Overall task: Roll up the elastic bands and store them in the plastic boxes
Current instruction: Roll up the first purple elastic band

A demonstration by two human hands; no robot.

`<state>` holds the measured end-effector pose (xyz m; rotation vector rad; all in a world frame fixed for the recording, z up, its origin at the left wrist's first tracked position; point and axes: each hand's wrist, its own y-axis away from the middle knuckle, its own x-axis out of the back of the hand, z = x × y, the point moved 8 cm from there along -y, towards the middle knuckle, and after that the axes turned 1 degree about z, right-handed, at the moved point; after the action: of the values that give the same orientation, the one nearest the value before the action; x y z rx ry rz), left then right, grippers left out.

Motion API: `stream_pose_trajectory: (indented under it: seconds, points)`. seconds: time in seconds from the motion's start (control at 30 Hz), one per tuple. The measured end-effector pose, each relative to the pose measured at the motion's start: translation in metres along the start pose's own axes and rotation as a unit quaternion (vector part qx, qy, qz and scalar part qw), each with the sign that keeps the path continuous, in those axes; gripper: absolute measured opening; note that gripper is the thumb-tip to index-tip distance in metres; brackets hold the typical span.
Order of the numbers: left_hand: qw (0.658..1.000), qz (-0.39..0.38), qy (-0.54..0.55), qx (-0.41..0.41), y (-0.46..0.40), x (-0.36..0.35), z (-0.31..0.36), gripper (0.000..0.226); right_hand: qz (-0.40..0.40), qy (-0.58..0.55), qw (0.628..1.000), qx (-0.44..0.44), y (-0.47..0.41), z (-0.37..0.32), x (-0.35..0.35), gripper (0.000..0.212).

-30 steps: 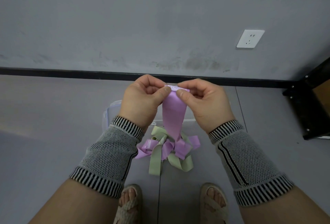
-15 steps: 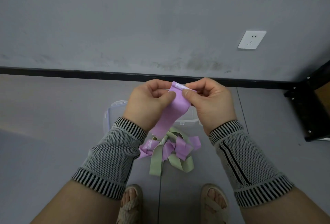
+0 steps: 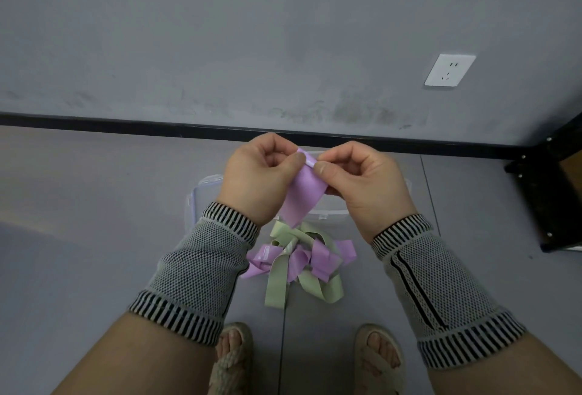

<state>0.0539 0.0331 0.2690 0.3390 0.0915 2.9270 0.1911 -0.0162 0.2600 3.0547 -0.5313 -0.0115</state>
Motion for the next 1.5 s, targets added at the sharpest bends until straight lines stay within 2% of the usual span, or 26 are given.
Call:
stream_pose_trajectory:
  seconds: [0.13,0.3,0.57,0.7,0.8,0.93,1.13,1.33,1.5]
  points:
    - [0.999,-0.027,-0.023,-0.016,0.003,-0.004,0.004,0.012,0.005,0.029,1.000,-0.006,0.000,0.001,0.002,0.011]
    - [0.996,-0.080,-0.031,-0.034,0.004,-0.010,0.004,0.024,0.035,-0.051,0.997,-0.043,-0.001,0.008,0.009,0.016]
    - [0.997,-0.064,-0.026,-0.025,0.002,-0.010,0.002,0.023,0.065,-0.030,0.997,-0.036,0.000,0.012,0.010,0.021]
    - [0.998,-0.040,-0.031,-0.036,0.002,-0.008,0.004,0.015,0.049,-0.016,0.999,-0.012,0.000,0.009,0.005,0.020]
    - [0.998,-0.019,-0.047,-0.047,0.000,-0.002,0.005,0.012,0.008,-0.021,1.000,-0.007,0.001,0.008,-0.003,0.023]
    - [0.996,-0.017,-0.061,-0.059,-0.002,0.002,0.006,0.011,-0.056,-0.107,0.990,-0.068,0.001,0.016,-0.008,0.018]
    - [0.993,-0.054,-0.071,-0.074,0.000,-0.005,0.007,0.018,-0.054,-0.025,0.996,-0.062,0.000,0.016,-0.004,0.015]
    - [0.980,-0.098,-0.165,-0.048,-0.001,-0.007,-0.006,0.014,-0.034,-0.077,0.993,-0.085,-0.003,0.019,0.001,0.021]
    - [0.980,-0.101,-0.153,-0.077,0.000,-0.006,0.003,0.016,-0.023,-0.088,0.991,-0.095,-0.003,0.020,0.005,0.020]
